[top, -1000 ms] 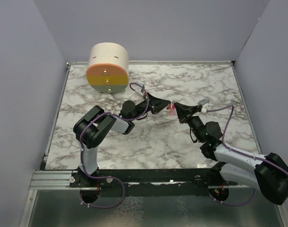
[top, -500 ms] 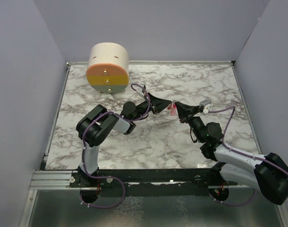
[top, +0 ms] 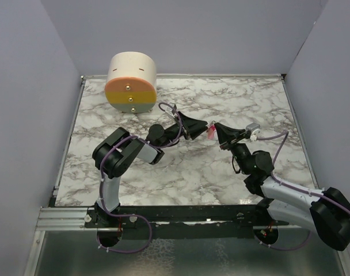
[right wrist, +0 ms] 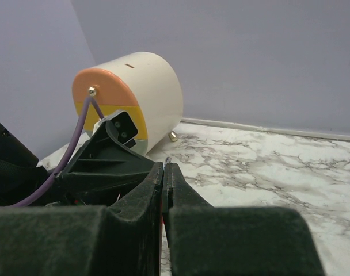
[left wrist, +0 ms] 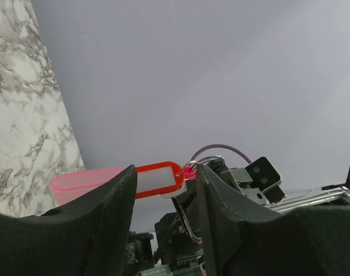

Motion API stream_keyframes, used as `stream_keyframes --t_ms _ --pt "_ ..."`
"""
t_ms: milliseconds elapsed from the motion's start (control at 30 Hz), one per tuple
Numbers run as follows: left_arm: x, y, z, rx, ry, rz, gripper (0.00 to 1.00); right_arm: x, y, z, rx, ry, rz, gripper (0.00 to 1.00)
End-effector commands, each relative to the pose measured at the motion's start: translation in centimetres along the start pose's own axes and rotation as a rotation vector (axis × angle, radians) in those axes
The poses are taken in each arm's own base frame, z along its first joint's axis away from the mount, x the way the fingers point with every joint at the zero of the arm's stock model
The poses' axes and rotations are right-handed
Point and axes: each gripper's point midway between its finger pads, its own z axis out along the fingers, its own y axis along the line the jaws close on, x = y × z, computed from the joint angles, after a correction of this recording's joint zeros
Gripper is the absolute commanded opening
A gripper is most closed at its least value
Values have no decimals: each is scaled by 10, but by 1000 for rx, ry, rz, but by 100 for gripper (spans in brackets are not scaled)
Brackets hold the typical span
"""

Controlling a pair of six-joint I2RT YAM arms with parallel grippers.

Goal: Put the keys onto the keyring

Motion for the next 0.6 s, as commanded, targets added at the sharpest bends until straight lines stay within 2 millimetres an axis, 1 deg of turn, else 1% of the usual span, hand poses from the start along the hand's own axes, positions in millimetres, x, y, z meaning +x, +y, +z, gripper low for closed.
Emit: stream_keyframes --t_ms 0,200,400,467,500,567 --pt "1 -30 -13 84 4 92 48 -19 1 -3 -4 -71 -18 1" --pt "-5 -42 -28 71 -15 199 49 -21 11 -5 -65 -69 -37 1" --pt "0 -61 -29 95 3 279 50 -20 17 -7 -105 -79 -31 1" --pt "1 -63 -29 90 6 306 49 -21 19 -9 -113 -92 -27 1" --pt "0 -61 -29 80 5 317 49 -21 19 -10 -118 -99 -26 1" --pt "2 -71 -29 83 4 354 50 -25 21 -13 -131 -132 -18 1"
